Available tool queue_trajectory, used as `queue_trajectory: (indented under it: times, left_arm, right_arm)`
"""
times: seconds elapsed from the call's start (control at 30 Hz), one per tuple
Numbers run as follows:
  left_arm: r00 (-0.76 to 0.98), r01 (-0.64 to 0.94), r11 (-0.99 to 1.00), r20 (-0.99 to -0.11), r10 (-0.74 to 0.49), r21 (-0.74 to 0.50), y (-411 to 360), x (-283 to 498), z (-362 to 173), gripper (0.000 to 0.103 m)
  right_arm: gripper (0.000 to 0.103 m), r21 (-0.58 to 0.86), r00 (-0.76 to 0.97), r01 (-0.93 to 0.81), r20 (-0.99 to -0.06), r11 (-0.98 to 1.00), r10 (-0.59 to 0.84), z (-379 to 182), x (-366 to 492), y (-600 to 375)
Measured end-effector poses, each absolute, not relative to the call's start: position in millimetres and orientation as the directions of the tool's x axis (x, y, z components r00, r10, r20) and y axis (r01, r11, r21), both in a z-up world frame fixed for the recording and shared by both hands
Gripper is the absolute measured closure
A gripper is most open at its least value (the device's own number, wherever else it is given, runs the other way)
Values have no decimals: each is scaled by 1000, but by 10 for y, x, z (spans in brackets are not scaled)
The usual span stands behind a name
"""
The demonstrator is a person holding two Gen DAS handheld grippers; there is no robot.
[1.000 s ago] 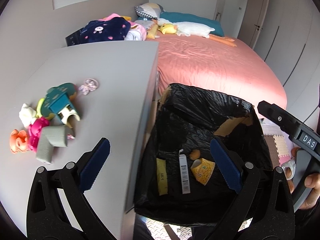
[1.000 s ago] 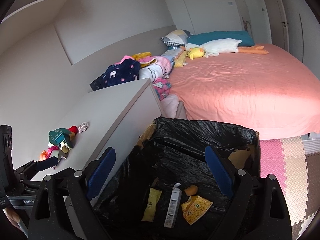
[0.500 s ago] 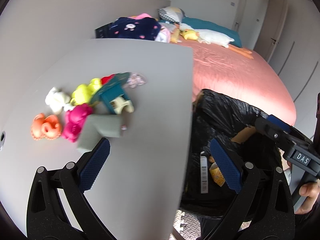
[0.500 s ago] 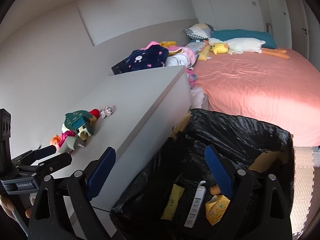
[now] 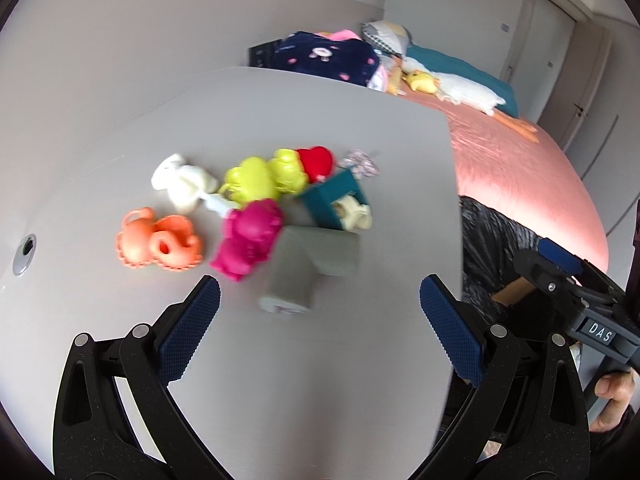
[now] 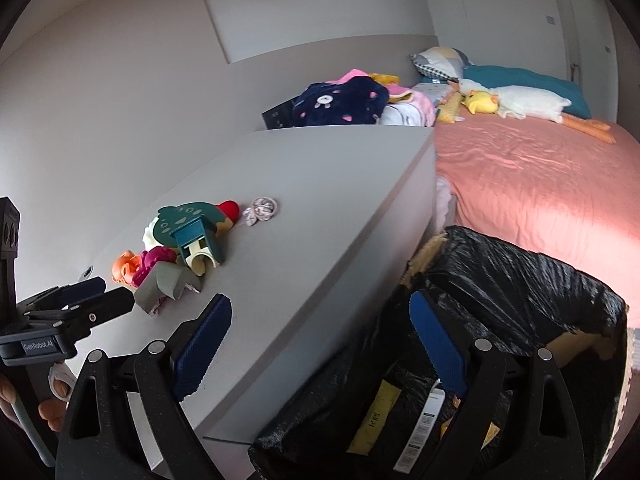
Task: Collect trash
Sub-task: 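Move both tools back over the table toward the toys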
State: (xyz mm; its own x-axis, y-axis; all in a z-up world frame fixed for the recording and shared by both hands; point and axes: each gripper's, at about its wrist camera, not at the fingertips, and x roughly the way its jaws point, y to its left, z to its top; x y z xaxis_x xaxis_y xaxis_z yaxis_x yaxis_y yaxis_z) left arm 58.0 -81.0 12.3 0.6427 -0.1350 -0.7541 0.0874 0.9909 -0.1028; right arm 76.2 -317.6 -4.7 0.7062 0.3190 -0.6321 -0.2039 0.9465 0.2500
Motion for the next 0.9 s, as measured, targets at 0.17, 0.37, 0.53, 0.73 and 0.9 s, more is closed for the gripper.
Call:
queue_trajectory:
  times: [0.17,0.37,0.53,0.73,0.9]
  left_arm:
    - [649,28,993,-753,-107,-117,-552,633,134,6]
    - [647,-34,991,-759,-75,-127,-287,699,114,6]
    - [652,-89,987,-757,-43,-133,-57,744,86,6]
    - [649,-149,983,-761,14,-110,159,817,22,6]
    - [633,-158,982,-773,21,-104,261,947,-71,6]
  right_arm:
    - [13,229,689,-244,-643,943,334,-69,921,-2978]
    - [13,198,671,-290,-655,936,346,-110,1091,-2791]
    - [13,164,653,-342,-666,925,359,-119,1232,-2633]
    - [13,118,639,-375,-686,919,348,-138,1443,-2486]
    - [13,95,629,-386,-701,918,337,-172,1630,-2414]
